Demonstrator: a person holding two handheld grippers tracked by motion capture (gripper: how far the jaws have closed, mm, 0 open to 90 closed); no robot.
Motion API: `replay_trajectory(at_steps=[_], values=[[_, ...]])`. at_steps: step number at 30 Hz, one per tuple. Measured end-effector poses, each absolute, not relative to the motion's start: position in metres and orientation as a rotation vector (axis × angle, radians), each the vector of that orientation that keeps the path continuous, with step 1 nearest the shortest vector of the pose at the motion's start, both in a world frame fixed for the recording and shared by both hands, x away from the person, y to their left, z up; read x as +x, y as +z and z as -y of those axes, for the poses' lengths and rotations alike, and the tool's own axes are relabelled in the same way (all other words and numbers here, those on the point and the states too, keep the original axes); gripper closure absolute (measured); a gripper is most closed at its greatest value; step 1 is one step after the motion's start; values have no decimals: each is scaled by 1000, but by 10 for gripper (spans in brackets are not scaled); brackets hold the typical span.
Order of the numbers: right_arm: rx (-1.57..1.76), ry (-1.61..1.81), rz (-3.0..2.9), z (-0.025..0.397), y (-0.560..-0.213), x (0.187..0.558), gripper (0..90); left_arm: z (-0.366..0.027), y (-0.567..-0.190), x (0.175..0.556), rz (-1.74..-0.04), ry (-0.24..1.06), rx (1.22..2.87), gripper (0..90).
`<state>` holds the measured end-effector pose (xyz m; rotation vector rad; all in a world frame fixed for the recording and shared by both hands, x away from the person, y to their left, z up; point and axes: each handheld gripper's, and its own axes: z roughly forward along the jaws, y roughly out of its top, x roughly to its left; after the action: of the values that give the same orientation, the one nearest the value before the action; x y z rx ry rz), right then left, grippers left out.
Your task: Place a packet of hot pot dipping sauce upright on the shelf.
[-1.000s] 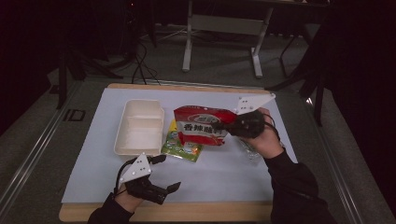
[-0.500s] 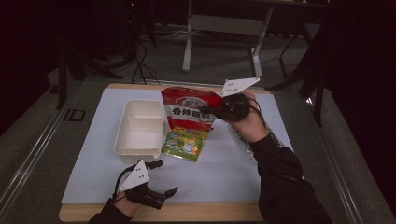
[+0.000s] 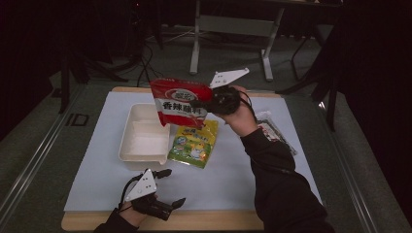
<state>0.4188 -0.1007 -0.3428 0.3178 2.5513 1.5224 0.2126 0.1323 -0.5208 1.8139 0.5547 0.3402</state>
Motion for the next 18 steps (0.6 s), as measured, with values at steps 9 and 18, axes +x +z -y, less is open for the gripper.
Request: replay_trajectory(at_steps=[9, 18], values=[[358, 1566, -2550, 64, -356, 444, 900, -133, -523, 211, -550, 334, 1801, 29], [381, 1584, -2558, 35, -376, 469, 900, -137, -523, 212, -565, 338, 1789, 29]])
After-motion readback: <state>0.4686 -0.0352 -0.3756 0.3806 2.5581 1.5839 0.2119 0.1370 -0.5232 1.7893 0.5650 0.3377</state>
